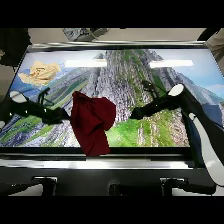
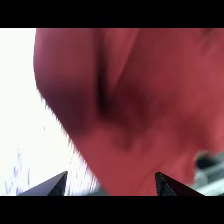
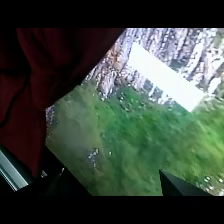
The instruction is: Fold the shirts.
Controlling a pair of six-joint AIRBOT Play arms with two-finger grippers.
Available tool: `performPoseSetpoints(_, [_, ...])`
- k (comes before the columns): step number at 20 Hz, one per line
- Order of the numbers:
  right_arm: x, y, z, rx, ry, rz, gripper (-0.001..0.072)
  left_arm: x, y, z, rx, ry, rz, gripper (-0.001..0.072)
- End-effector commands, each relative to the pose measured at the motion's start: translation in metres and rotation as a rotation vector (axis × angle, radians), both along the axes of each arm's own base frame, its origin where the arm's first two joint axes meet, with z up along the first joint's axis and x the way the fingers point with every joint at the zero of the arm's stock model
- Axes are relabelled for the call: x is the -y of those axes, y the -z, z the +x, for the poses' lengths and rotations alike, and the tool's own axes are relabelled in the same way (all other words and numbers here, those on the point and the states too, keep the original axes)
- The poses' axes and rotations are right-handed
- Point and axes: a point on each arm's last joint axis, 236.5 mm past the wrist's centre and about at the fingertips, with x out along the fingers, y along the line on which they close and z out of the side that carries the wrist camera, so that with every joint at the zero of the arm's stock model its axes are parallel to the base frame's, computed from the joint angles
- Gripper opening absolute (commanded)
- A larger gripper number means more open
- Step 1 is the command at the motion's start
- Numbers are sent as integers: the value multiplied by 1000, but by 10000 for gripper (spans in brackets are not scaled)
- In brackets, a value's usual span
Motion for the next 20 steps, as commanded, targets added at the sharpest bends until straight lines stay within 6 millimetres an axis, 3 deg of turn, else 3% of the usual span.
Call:
performPoseSetpoints(1, [-50, 21, 2, -22, -22, 90, 702, 34, 39, -64, -105, -8, -97, 642])
performPoseSetpoints(3, [-72, 29, 6, -21, -3, 120, 703, 57, 61, -89, -145, -2, -117, 642])
performPoseSetpoints(5, [-87, 31, 5, -54, 13, 167, 703, 72, 74, -100, -138, 14, -107, 642])
performPoseSetpoints(10, [-100, 37, 6, -113, 50, 228, 703, 95, 89, -96, -95, 7, -64, 586])
performPoseSetpoints(12, [-106, 38, 6, -115, 57, 238, 701, 98, 93, -91, -78, -14, -49, 266])
performPoseSetpoints(13, [-111, 39, 6, -108, 56, 235, 701, 98, 93, -89, -69, -16, -46, 71])
performPoseSetpoints(14, [-118, 40, 4, -101, 52, 233, 698, 98, 93, -88, -62, -11, -46, 26])
performPoseSetpoints(15, [-125, 42, 4, -87, 49, 226, 673, 98, 92, -87, -53, 2, -46, 25])
performPoseSetpoints(16, [-132, 44, 4, -74, 53, 219, 602, 98, 91, -87, -45, 7, -46, 24])
performPoseSetpoints(17, [-138, 45, 3, -69, 57, 215, 469, 97, 89, -85, -36, 8, -46, 24])
performPoseSetpoints(18, [-138, 46, 4, -62, 57, 212, 222, 95, 86, -83, -23, 7, -44, 23])
performPoseSetpoints(19, [-136, 45, 4, -65, 58, 214, 45, 90, 81, -79, 3, 5, -36, 23])
performPoseSetpoints(20, [-132, 40, 7, -43, 39, 218, 42, 82, 73, -73, 38, 15, -21, 22])
